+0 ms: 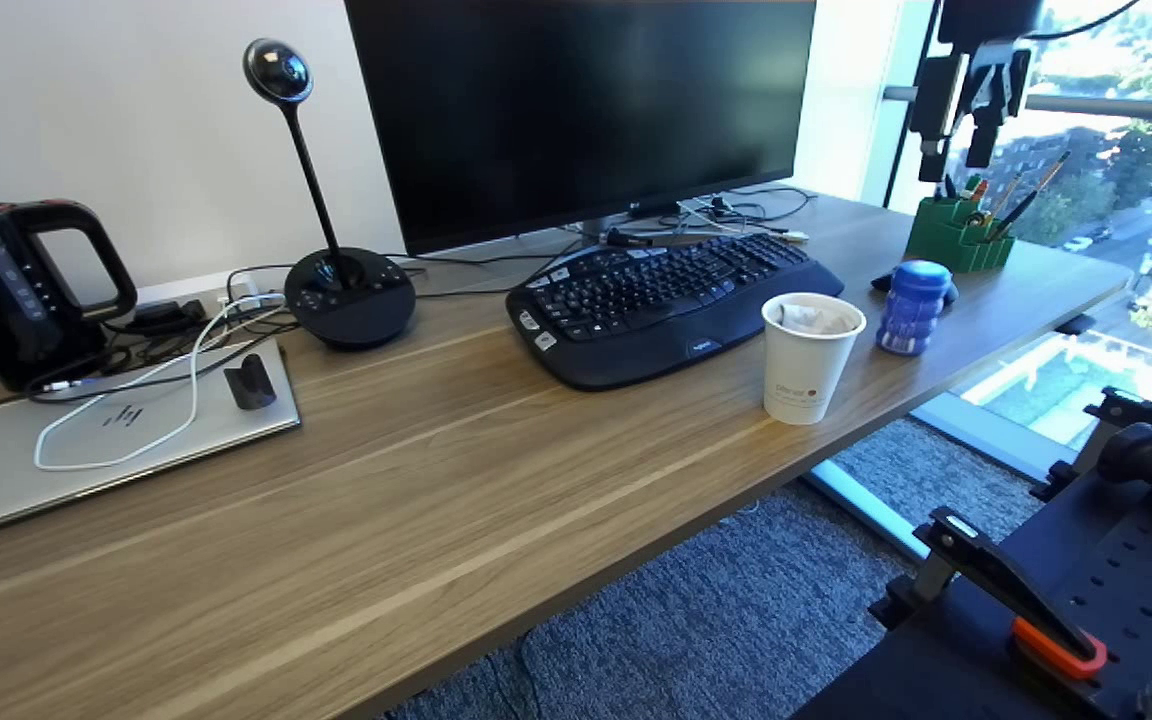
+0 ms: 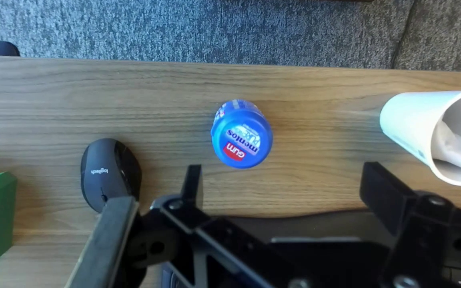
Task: Move the bottle to the left
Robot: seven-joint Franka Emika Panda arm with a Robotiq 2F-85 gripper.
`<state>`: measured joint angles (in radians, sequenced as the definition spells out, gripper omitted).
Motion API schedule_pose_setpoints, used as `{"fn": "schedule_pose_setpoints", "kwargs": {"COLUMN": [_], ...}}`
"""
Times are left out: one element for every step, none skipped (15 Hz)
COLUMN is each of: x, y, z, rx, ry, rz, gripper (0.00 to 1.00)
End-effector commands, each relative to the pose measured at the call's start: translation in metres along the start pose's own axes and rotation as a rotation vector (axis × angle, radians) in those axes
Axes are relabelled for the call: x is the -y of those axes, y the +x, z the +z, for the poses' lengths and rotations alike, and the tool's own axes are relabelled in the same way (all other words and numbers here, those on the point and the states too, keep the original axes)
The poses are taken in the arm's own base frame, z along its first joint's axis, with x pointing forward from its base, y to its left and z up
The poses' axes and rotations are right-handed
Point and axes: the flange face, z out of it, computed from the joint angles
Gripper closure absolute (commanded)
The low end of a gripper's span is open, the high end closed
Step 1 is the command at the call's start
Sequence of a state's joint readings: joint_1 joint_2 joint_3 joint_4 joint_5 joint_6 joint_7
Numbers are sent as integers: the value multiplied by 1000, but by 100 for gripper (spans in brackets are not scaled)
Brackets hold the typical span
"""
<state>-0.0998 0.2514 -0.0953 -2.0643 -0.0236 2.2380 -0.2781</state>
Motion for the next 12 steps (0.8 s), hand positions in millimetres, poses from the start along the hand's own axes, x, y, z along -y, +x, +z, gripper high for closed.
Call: {"fn": "schedule_pose_setpoints", "kwargs": {"x": [-8,-10,-12,-14,-15,-16,-18,-19,-20,-20,-20,-19], "y": [5,6,6,5,5,5,5,5,5,5,5,5], "z": [2,4,7,10,13,15,18,20,23,25,27,28], "rx": [-43,-45,-46,-43,-43,-42,-37,-31,-28,-23,-20,-17], "ry": [-8,-6,-9,-9,-10,-9,-7,-6,-6,-7,-7,-5], "rz": [11,14,18,20,22,22,24,26,26,16,9,6], "gripper": [0,0,0,0,0,0,0,0,0,0,0,0]}}
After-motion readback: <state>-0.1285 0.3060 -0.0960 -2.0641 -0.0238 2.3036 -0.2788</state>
